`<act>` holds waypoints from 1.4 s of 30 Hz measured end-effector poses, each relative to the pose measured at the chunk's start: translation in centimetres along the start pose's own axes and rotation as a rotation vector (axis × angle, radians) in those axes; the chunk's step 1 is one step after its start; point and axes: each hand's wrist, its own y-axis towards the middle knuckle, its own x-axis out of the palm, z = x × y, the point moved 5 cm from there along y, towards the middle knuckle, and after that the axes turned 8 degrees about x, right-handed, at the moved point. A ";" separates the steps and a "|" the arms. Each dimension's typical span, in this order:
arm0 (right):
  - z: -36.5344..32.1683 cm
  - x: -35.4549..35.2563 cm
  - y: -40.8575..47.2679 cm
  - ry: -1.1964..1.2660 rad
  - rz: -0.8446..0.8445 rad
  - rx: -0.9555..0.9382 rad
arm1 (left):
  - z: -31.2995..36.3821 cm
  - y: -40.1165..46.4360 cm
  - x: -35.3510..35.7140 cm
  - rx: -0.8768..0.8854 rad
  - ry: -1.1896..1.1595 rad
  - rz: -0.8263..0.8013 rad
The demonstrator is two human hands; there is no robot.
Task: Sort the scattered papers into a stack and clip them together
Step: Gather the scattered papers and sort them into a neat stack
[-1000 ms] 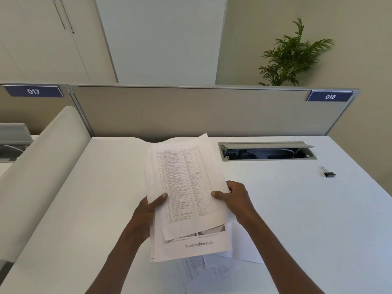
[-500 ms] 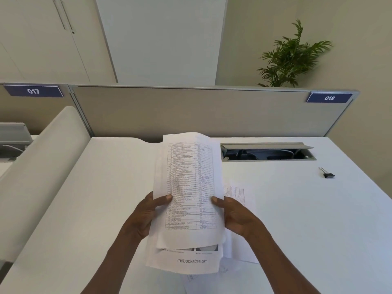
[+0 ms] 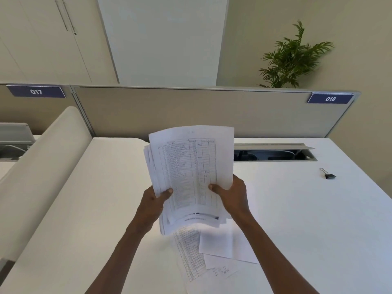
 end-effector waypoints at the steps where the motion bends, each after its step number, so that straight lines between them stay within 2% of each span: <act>1: -0.3 -0.1 0.0 0.014 0.014 -0.017 | 0.3 0.1 0.1 0.012 0.006 0.018; 5: -0.1 -0.2 0.0 0.085 0.010 -0.013 | 0.6 0.1 0.1 0.029 0.012 0.068; 8: 0.7 0.3 -0.4 0.100 -0.081 0.019 | 0.2 -0.2 -0.3 0.016 0.031 0.112; 12: 2.0 0.6 -1.0 0.146 -0.171 0.030 | 0.1 -0.6 -0.2 0.026 0.098 0.078; 28: 4.9 1.7 0.1 0.173 -0.191 0.089 | -2.7 -1.2 0.7 -0.053 0.082 0.032; 34: 5.1 1.3 0.7 -0.002 -0.239 0.064 | -2.2 -1.1 0.3 -0.031 0.124 0.142; 36: 6.8 0.4 1.4 -0.084 -0.190 0.101 | -1.8 -0.9 -0.3 -0.022 0.121 0.183; 39: 10.3 -2.1 2.3 -0.231 0.020 0.284 | -1.1 -0.6 -1.3 0.010 0.120 0.233; 42: 13.1 -4.0 2.1 -0.510 0.100 0.505 | -0.7 -0.4 -2.3 0.032 0.103 0.265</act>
